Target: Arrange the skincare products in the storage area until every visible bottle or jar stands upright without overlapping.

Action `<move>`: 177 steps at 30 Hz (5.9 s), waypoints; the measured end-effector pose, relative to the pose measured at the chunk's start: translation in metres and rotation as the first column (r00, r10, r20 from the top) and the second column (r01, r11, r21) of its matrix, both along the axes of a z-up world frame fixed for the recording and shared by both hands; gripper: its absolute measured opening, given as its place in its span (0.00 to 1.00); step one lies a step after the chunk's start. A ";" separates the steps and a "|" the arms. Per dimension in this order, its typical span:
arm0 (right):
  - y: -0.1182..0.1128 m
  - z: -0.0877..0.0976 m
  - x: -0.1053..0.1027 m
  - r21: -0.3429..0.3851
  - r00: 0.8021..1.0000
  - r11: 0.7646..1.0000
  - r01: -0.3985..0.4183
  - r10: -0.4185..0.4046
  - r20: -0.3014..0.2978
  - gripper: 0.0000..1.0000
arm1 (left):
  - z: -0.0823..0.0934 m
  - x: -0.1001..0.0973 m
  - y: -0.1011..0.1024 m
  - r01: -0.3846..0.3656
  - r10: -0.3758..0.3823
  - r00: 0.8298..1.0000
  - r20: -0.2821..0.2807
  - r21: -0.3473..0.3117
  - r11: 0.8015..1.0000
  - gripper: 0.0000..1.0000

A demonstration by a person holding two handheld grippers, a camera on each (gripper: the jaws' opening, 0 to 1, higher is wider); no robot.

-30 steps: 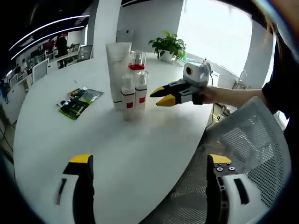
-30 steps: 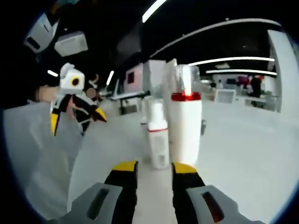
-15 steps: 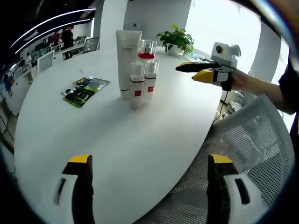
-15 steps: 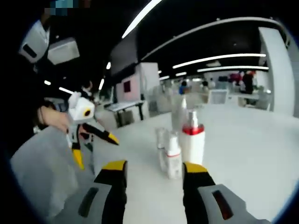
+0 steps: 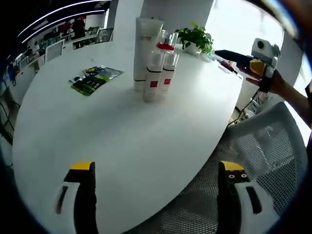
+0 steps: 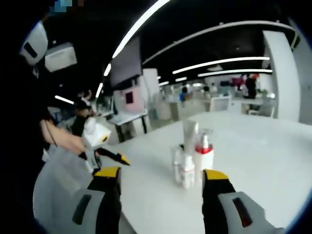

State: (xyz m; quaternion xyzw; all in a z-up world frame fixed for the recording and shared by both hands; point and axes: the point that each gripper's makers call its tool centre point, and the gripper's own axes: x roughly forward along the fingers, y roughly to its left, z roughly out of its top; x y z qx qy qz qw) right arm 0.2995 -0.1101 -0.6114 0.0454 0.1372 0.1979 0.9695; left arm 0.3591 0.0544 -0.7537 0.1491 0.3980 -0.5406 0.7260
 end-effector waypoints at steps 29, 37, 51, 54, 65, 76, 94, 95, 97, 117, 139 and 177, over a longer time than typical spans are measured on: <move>0.000 0.024 0.004 0.058 0.998 0.997 0.047 -0.045 -0.039 0.99 | 0.097 0.053 0.061 -0.200 0.207 0.977 0.061 -0.096 0.975 0.99; -0.007 0.035 0.012 0.025 0.998 0.998 0.061 -0.060 -0.023 0.99 | 0.114 0.056 0.062 -0.165 0.173 0.983 0.065 -0.120 0.979 0.99; -0.013 0.048 0.012 -0.001 0.997 0.997 0.075 -0.075 -0.012 0.99 | 0.137 0.075 0.042 -0.160 0.176 0.982 0.065 -0.192 0.968 0.99; -0.015 0.044 0.008 0.015 0.995 0.995 0.097 -0.096 -0.022 0.99 | 0.137 0.077 0.042 -0.145 0.160 0.984 0.072 -0.181 0.973 0.99; -0.018 0.030 0.001 0.022 0.989 0.991 0.134 -0.132 -0.065 0.99 | 0.128 0.076 0.039 -0.119 0.128 0.990 0.056 -0.154 0.981 0.99; -0.025 0.026 0.006 0.025 0.983 0.986 0.164 -0.162 -0.084 0.99 | 0.135 0.103 0.029 -0.090 0.102 0.992 0.073 -0.146 0.985 0.99; -0.036 -0.003 0.017 0.069 0.969 0.974 0.215 -0.204 -0.139 0.99 | 0.110 0.148 -0.007 -0.042 0.046 0.998 0.051 -0.086 0.995 0.99; -0.037 -0.005 0.016 0.070 0.968 0.974 0.217 -0.205 -0.145 0.99 | 0.108 0.152 -0.011 -0.038 0.042 0.998 0.050 -0.085 0.996 0.99; -0.040 -0.011 0.014 0.079 0.964 0.970 0.230 -0.216 -0.158 0.99 | 0.104 0.160 -0.018 -0.035 0.039 0.998 0.048 -0.081 0.996 0.99; -0.065 -0.041 0.017 0.109 0.934 0.946 0.306 -0.276 -0.227 0.99 | 0.069 0.224 -0.064 -0.015 0.018 0.999 0.049 -0.071 0.997 0.94; -0.071 -0.066 0.017 0.136 0.917 0.935 0.329 -0.281 -0.283 0.99 | 0.038 0.286 -0.109 0.000 0.004 0.998 0.070 -0.051 0.999 0.82; -0.089 -0.096 0.025 0.166 0.893 0.914 0.369 -0.299 -0.335 0.99 | -0.025 0.354 -0.197 0.053 -0.073 0.980 0.185 0.114 0.992 0.44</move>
